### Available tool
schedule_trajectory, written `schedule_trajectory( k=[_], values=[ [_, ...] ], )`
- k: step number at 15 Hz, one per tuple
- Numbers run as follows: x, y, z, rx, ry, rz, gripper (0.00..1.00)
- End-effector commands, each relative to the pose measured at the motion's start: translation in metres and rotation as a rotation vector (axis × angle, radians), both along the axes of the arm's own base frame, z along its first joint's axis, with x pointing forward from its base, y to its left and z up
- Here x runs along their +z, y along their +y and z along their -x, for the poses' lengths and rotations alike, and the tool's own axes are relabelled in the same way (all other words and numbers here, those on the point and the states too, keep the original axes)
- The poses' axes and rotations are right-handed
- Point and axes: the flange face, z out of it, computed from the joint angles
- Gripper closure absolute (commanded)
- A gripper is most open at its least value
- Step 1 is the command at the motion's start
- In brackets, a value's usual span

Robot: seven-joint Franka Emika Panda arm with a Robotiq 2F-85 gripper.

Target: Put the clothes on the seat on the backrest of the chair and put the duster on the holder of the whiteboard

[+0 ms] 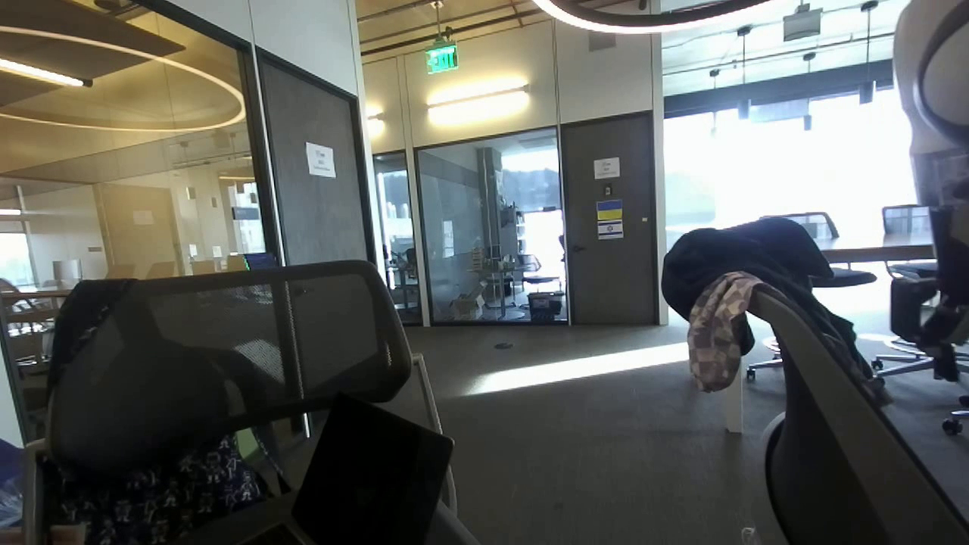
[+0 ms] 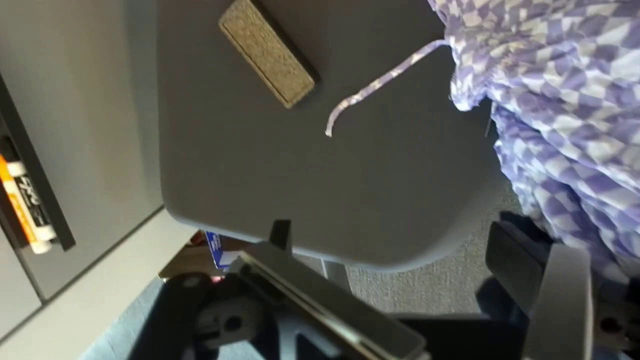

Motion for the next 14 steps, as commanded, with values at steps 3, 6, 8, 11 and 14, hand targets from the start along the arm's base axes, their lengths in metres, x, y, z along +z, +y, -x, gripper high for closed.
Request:
schedule_trajectory(
  k=[3,6,8,11,14],
  values=[
    [-0.054,-0.045,0.036,-0.18,0.09,-0.071,0.0],
    [-0.088,-0.06,0.051,-0.231,0.13,-0.122,0.0],
    [-0.089,-0.057,0.046,-0.218,0.152,-0.101,0.0],
    [-0.096,-0.059,0.049,-0.222,0.163,-0.102,0.0],
    [-0.094,-0.058,0.049,-0.221,0.161,-0.103,0.0]
  ],
)
